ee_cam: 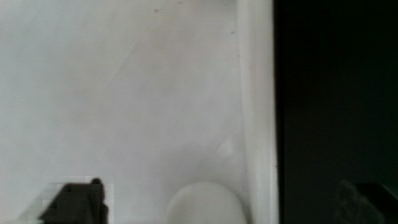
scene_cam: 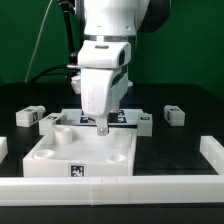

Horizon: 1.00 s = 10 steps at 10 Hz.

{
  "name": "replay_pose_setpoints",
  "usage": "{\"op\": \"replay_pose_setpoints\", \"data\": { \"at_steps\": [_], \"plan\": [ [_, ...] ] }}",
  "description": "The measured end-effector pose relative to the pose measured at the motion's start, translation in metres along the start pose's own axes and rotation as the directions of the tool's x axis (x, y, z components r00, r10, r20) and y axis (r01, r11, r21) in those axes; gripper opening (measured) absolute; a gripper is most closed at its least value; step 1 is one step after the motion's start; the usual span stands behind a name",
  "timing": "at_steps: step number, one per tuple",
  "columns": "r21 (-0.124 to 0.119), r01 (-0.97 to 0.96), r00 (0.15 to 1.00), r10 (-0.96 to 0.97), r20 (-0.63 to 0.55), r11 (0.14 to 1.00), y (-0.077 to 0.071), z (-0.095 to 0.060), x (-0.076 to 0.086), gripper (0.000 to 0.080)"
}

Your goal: Assemble one leg

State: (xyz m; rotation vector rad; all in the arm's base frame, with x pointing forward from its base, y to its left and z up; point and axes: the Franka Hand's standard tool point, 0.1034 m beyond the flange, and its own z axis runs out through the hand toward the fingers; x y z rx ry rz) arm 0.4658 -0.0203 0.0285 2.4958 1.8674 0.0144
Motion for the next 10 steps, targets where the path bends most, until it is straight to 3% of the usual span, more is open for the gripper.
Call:
{"op": "replay_pose_setpoints", "data": {
  "at_steps": [3, 6, 7, 8, 10],
  "plan": [
    [0.028, -0.006, 1.000, 0.006, 0.003, 1.000, -0.009, 0.017, -0.003, 0.0650],
    [0.026, -0.006, 1.000, 0.006, 0.003, 1.000, -0.008, 0.016, -0.002, 0.0650],
    [0.028, -0.007, 1.000, 0.007, 0.003, 1.000, -0.008, 0.016, -0.002, 0.0521],
    [0.028, -0.007, 1.000, 0.007, 0.003, 1.000, -0.009, 0.017, -0.002, 0.0521],
    [0.029, -0.007, 1.000, 0.007, 0.004, 1.000, -0.009, 0.017, -0.002, 0.0245]
  ]
}}
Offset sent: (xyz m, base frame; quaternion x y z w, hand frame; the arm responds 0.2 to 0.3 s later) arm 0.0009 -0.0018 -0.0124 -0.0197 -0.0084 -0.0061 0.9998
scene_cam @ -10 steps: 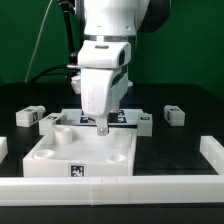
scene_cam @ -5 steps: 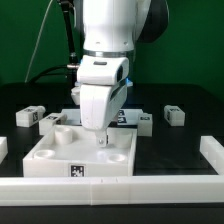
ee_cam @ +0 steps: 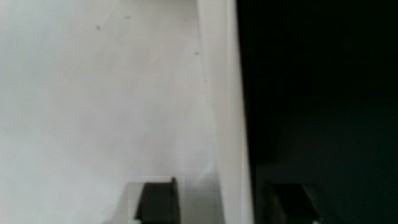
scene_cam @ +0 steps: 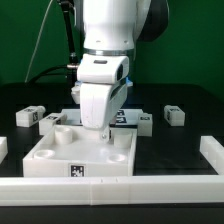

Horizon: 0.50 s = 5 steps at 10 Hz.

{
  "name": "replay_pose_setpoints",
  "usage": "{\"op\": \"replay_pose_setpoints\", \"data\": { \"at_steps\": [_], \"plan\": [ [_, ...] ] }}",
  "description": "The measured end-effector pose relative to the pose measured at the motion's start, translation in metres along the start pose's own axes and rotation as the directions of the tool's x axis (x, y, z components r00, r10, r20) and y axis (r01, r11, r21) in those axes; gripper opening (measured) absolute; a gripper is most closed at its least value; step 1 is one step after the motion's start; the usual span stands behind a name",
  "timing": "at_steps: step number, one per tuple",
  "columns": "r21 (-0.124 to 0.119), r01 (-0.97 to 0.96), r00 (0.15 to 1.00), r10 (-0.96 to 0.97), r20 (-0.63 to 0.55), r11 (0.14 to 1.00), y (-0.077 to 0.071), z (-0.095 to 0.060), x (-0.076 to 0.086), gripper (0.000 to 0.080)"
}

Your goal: Assemble one leg

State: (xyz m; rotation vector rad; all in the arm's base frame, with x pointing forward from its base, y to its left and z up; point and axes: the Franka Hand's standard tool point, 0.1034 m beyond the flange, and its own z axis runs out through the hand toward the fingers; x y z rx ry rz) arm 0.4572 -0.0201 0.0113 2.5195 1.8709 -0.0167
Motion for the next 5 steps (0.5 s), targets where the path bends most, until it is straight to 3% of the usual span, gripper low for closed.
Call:
{"op": "replay_pose_setpoints", "data": {
  "at_steps": [1, 5],
  "plan": [
    [0.000, 0.000, 1.000, 0.000, 0.000, 1.000, -0.0001, 0.0001, 0.0000, 0.0067],
    [0.000, -0.002, 1.000, 0.002, 0.000, 1.000, -0.0001, 0.0002, -0.0004, 0.0059]
  ]
}}
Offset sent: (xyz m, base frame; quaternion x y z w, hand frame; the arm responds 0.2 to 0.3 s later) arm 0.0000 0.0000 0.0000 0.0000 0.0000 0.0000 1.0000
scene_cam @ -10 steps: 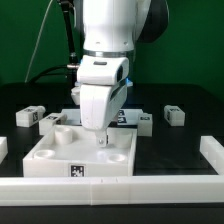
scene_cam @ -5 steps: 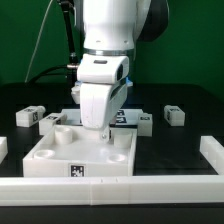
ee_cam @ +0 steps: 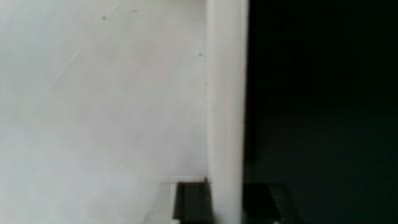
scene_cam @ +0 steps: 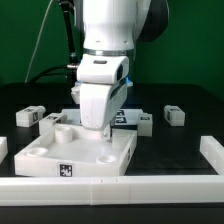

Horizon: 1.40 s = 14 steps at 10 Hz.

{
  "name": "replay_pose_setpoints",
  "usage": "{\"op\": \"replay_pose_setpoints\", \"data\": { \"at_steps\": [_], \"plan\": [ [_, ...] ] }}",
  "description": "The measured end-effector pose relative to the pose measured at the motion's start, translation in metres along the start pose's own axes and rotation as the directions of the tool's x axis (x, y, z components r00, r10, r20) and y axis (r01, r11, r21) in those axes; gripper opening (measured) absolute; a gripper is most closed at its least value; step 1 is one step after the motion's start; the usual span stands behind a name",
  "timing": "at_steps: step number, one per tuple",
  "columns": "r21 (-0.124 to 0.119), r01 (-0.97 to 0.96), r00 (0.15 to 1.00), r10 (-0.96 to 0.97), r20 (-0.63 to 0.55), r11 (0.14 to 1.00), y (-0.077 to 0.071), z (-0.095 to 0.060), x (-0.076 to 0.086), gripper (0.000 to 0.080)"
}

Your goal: Assemble one leg

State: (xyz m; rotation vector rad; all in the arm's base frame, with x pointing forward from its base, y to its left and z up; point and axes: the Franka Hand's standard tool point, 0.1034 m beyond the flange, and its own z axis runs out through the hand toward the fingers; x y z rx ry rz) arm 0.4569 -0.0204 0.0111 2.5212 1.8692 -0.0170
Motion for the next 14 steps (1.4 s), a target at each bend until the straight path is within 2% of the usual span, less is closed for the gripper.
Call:
{"op": "replay_pose_setpoints", "data": {
  "at_steps": [4, 5, 8, 13, 14],
  "plan": [
    [0.002, 0.005, 1.000, -0.005, 0.001, 1.000, 0.000, 0.000, 0.000, 0.0060],
    [0.026, 0.079, 0.997, -0.079, 0.017, 0.997, 0.002, -0.002, 0.004, 0.0060],
    [0.016, 0.174, 0.985, -0.174, 0.005, 0.985, 0.014, -0.001, 0.019, 0.0060],
    [0.015, 0.172, 0.985, -0.172, 0.005, 0.985, 0.014, -0.001, 0.018, 0.0060],
    [0.014, 0.211, 0.977, -0.211, 0.006, 0.977, 0.013, -0.001, 0.026, 0.0060]
  ]
}}
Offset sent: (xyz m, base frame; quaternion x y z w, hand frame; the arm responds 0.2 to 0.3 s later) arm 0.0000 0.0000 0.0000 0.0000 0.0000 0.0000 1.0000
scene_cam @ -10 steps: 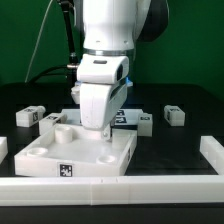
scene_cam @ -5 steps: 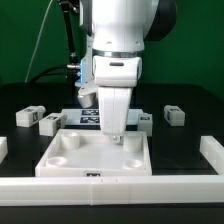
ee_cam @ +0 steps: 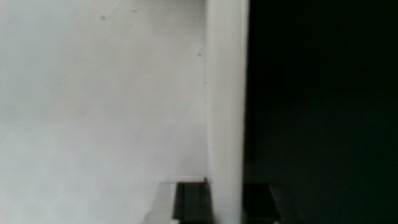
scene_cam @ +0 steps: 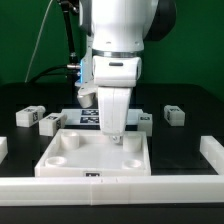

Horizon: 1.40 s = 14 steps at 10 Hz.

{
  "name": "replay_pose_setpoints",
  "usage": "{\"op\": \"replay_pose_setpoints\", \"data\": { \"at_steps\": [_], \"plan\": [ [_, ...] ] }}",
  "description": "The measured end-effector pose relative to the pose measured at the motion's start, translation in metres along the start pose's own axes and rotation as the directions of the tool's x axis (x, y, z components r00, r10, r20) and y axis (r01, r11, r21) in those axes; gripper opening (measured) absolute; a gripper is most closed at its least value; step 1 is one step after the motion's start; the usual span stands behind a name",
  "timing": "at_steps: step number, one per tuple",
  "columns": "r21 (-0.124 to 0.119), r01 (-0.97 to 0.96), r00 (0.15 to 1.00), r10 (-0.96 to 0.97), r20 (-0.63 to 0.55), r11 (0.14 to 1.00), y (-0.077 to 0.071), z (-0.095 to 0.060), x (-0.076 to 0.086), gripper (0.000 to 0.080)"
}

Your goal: Assemble one leg

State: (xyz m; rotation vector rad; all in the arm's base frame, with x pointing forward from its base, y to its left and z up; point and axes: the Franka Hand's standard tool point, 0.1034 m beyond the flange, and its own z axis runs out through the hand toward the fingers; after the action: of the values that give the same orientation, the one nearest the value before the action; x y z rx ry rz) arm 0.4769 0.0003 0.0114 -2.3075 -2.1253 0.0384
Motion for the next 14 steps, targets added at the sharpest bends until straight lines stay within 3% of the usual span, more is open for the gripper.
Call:
{"op": "replay_pose_setpoints", "data": {
  "at_steps": [5, 7, 12, 13, 14],
  "plan": [
    [-0.023, 0.087, 0.996, -0.087, -0.031, 0.996, 0.008, -0.001, 0.065, 0.0060],
    [-0.007, 0.071, 0.997, -0.071, -0.032, 0.997, 0.007, -0.002, 0.090, 0.0060],
    [0.002, 0.063, 0.998, -0.063, -0.027, 0.998, 0.007, -0.002, 0.092, 0.0070],
    [0.002, 0.063, 0.998, -0.063, -0.027, 0.998, 0.007, -0.002, 0.092, 0.0260],
    [0.002, 0.063, 0.998, -0.063, -0.028, 0.998, 0.007, -0.002, 0.092, 0.0398]
  ]
}}
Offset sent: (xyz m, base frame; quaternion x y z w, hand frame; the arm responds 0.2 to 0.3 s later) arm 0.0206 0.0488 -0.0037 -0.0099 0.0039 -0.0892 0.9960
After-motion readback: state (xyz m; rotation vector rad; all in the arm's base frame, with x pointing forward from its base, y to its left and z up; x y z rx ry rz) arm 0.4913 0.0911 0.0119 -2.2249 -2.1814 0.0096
